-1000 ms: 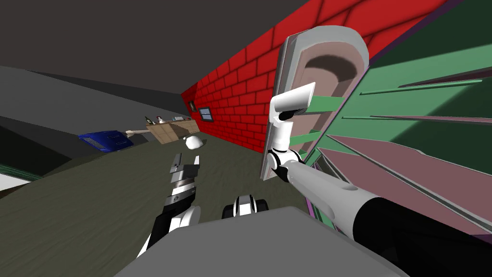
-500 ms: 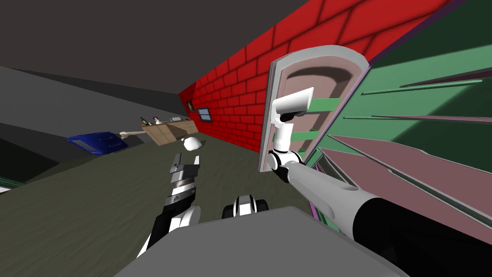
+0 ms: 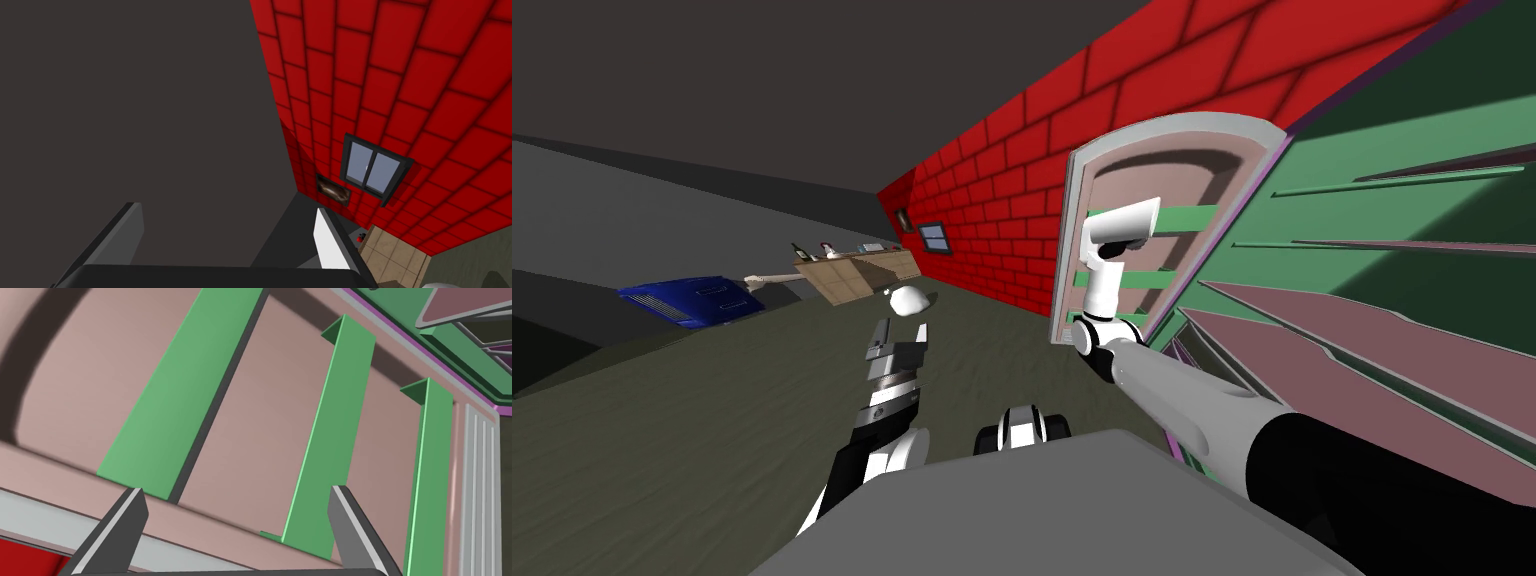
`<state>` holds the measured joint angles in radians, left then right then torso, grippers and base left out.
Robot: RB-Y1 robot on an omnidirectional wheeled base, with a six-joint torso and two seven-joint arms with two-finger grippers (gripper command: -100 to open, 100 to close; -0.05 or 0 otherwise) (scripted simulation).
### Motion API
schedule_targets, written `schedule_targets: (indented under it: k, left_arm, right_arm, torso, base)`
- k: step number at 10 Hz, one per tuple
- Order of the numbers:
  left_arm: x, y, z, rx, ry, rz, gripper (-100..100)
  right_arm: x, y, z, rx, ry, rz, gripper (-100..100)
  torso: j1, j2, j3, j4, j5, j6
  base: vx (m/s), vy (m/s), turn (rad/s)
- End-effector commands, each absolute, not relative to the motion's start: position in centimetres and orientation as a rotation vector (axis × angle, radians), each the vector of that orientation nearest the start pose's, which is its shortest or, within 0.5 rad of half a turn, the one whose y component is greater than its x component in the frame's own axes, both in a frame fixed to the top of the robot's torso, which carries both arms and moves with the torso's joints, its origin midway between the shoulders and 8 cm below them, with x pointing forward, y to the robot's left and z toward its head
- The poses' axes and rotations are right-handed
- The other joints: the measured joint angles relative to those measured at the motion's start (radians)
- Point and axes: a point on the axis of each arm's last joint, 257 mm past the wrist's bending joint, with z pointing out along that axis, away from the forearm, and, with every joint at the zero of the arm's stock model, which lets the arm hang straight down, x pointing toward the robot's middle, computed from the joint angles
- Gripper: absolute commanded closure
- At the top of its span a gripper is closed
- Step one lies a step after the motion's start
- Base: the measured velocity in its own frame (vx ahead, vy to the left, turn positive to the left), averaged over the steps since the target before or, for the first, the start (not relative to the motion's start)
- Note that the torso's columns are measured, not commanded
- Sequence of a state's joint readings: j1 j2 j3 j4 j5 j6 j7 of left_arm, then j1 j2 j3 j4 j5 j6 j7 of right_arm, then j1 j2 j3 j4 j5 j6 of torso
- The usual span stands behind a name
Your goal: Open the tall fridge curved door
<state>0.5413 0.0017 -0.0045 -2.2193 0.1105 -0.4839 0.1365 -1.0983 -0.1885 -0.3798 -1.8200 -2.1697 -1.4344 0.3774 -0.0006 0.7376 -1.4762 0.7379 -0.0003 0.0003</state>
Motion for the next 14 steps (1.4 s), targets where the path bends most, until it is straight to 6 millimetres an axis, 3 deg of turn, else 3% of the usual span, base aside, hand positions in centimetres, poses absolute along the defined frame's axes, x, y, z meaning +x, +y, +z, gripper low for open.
schedule_targets:
  k: [1, 14]
  left_arm:
    - [35.1, 29.9, -2.0, -0.876, 0.569, -1.453, 0]
    - [35.1, 29.9, -2.0, -0.876, 0.569, -1.453, 0]
  right_arm:
    - [49.4, -46.9, 18.9, -1.134, 1.949, -2.100, -100]
    - [51.0, -52.9, 11.7, -0.805, 2.073, -1.883, -100]
  torso:
    - [0.000, 0.001, 0.000, 0.000, 0.000, 0.000]
    - [0.000, 0.001, 0.000, 0.000, 0.000, 0.000]
  base:
    - [0.083, 0.064, -0.035]
    - [0.070, 0.072, -0.037]
